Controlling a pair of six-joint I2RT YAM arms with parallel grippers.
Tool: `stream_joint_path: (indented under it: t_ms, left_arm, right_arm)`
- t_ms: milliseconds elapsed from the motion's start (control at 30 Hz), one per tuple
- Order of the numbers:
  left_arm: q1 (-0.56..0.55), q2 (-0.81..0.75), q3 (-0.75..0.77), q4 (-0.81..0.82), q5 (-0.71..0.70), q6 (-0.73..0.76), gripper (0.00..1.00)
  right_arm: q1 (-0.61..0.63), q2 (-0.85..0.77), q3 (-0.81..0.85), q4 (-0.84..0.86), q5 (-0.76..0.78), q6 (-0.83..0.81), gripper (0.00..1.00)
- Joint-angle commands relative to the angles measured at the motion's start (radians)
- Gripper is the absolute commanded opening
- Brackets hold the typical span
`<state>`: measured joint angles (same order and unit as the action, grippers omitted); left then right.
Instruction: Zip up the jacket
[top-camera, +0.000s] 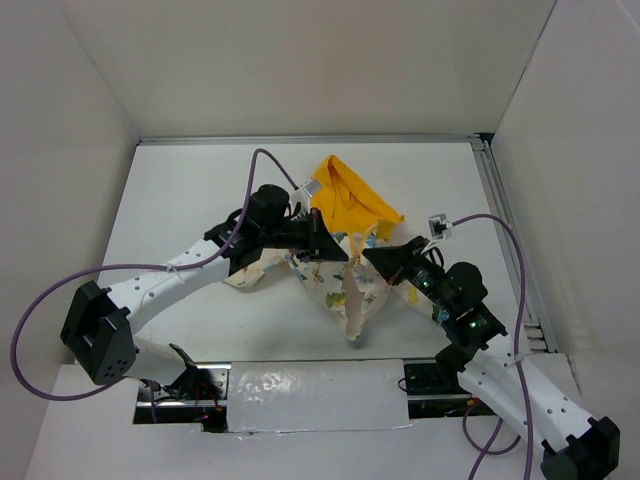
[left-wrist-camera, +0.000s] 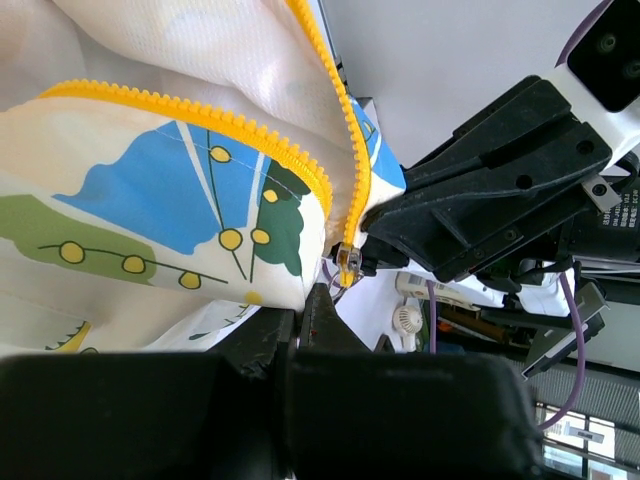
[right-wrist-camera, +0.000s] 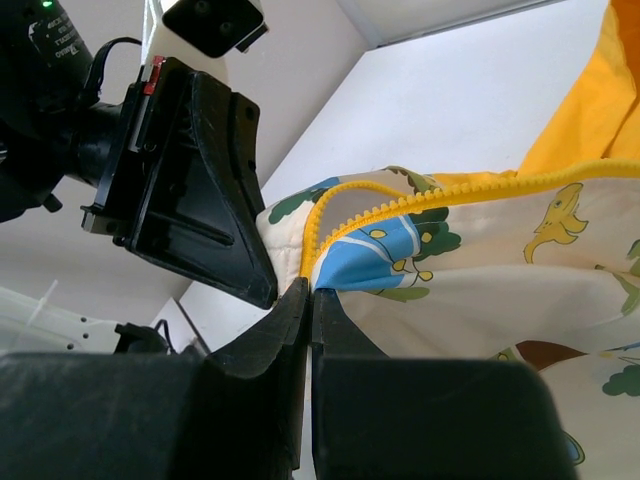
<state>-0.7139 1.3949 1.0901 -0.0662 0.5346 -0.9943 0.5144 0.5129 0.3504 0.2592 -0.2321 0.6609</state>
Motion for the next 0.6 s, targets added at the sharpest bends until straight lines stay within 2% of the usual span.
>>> stream_joint_path:
  t_ms: [0,567]
  left_arm:
    - [0.001,-0.042,0.037,0.046,-0.009,0.006,0.00]
    - [0.001,-0.053,0.017,0.055,0.010,0.000,0.00]
  right_arm:
    - [0.007,-0.011,-0.004,0.049,-0.029,0.002,0.00]
    - [0.007,0.001,-0.007,0.075,0.019,0.022,0.00]
